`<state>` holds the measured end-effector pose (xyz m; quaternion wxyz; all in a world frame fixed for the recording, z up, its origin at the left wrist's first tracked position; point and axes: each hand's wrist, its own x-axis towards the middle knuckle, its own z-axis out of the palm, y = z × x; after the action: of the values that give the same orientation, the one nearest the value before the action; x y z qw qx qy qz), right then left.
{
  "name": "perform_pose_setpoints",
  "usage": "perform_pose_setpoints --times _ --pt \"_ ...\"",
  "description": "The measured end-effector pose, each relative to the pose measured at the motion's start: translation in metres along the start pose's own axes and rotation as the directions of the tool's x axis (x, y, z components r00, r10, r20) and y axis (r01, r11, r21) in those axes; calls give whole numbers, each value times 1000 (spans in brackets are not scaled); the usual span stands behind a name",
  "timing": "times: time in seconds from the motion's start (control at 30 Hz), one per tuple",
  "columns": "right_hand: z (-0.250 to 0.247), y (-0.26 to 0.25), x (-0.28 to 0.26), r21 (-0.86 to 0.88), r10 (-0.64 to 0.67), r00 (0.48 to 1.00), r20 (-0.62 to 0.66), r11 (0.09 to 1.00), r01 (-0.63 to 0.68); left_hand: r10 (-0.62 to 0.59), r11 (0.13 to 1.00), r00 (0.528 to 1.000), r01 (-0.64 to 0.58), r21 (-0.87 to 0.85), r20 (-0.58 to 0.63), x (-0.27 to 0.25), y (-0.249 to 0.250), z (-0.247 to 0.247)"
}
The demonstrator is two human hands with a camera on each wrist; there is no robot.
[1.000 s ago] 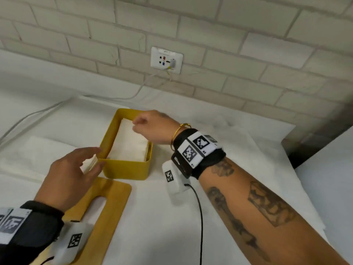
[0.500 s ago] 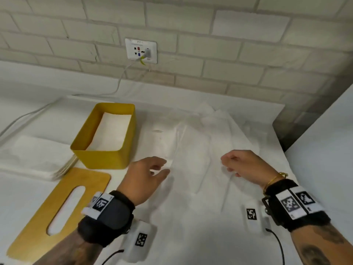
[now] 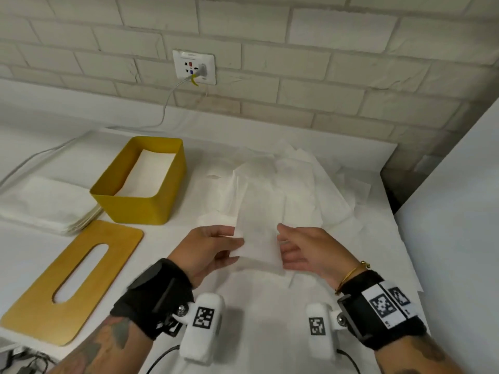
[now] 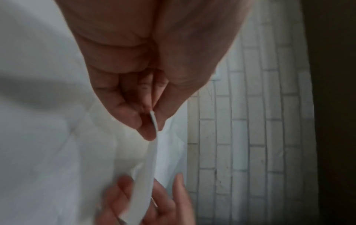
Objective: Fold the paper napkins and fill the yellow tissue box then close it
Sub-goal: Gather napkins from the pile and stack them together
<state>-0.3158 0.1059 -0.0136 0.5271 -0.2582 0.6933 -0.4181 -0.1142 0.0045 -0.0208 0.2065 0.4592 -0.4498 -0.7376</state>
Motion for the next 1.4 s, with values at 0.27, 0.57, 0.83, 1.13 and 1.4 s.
perform_pose_setpoints --times 0.27,0.57,0.83,1.13,1.4 --pt "26 23 19 453 -59 998 -23 889 63 -67 994 984 81 -79 167 -25 -30 -5" --pt "46 23 8 270 -196 966 169 952 146 -8 974 967 65 -217 253 -23 -25 -2" --pt "63 25 13 161 -188 963 195 974 157 64 965 991 -32 -260 117 -11 -11 -10" --pt "57 19 6 -297 -100 956 275 937 183 108 871 994 -107 -479 -24 -4 -2 -55" --pt "13 -48 60 -419 -238 940 -247 900 118 115 848 992 -126 -515 -53 -7 -11 -70"
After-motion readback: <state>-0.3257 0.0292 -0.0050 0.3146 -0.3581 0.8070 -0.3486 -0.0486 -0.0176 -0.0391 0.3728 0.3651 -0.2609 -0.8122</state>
